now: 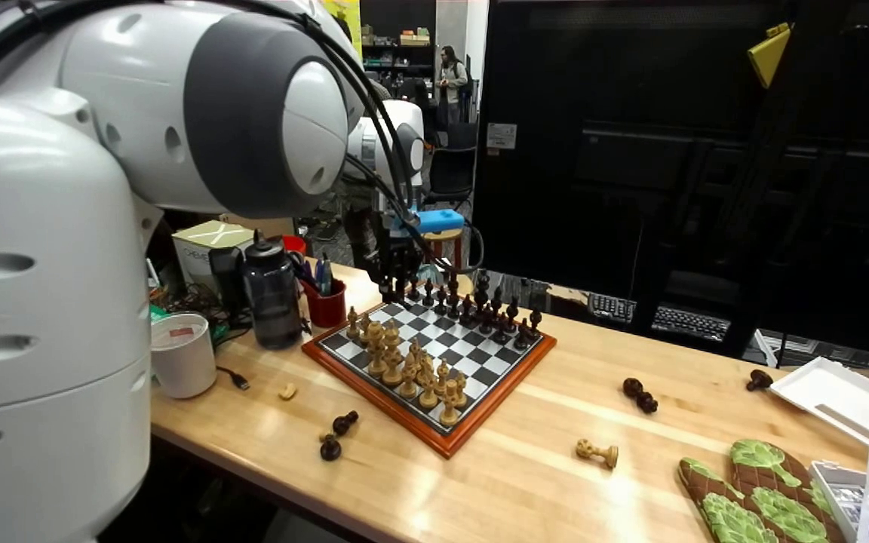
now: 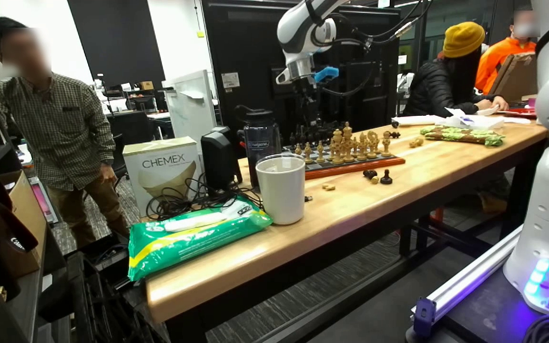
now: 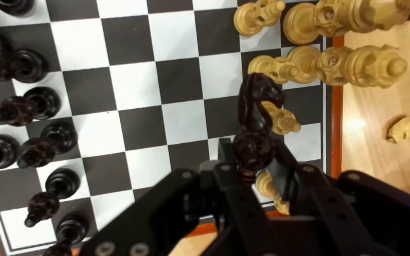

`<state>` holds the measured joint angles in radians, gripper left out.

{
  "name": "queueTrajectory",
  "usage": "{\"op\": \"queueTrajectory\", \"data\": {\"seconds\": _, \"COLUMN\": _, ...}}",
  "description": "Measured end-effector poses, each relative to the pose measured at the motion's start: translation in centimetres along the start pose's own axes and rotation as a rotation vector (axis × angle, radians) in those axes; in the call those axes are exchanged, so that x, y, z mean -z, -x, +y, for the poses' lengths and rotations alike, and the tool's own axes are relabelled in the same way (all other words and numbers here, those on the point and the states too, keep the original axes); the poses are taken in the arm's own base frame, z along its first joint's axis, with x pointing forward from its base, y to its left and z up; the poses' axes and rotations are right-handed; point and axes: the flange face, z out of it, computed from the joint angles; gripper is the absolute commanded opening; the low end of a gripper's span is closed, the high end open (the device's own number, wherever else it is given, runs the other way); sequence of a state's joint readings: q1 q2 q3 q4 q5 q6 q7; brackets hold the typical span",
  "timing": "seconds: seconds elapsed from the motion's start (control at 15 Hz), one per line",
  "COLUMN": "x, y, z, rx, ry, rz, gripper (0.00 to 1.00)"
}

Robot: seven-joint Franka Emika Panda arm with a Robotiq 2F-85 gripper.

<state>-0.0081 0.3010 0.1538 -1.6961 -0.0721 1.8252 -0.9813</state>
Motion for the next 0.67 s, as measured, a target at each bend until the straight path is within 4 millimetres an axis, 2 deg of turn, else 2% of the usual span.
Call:
{"op": "queueTrajectory", "data": {"seconds": 0.07, "x": 0.0, "y": 0.0, "z": 0.0, "rx": 0.001, "ry": 0.000, "rz": 0.000, "gripper": 0.29}}
{"op": "queueTrajectory", "data": {"seconds": 0.13, "x": -0.1, "y": 0.0, "z": -0.1, "rx": 0.002, "ry": 0.000, "rz": 0.000, "gripper": 0.07}}
{"op": "queueTrajectory", "data": {"seconds": 0.4, "x": -0.6, "y": 0.1, "z": 0.1, "rx": 0.002, "ry": -0.009, "rz": -0.007, "gripper": 0.07}}
{"op": "queueTrajectory", "data": {"seconds": 0.67, "x": -2.0, "y": 0.7, "z": 1.2, "rx": 0.017, "ry": -0.027, "rz": -0.019, "gripper": 0.07}}
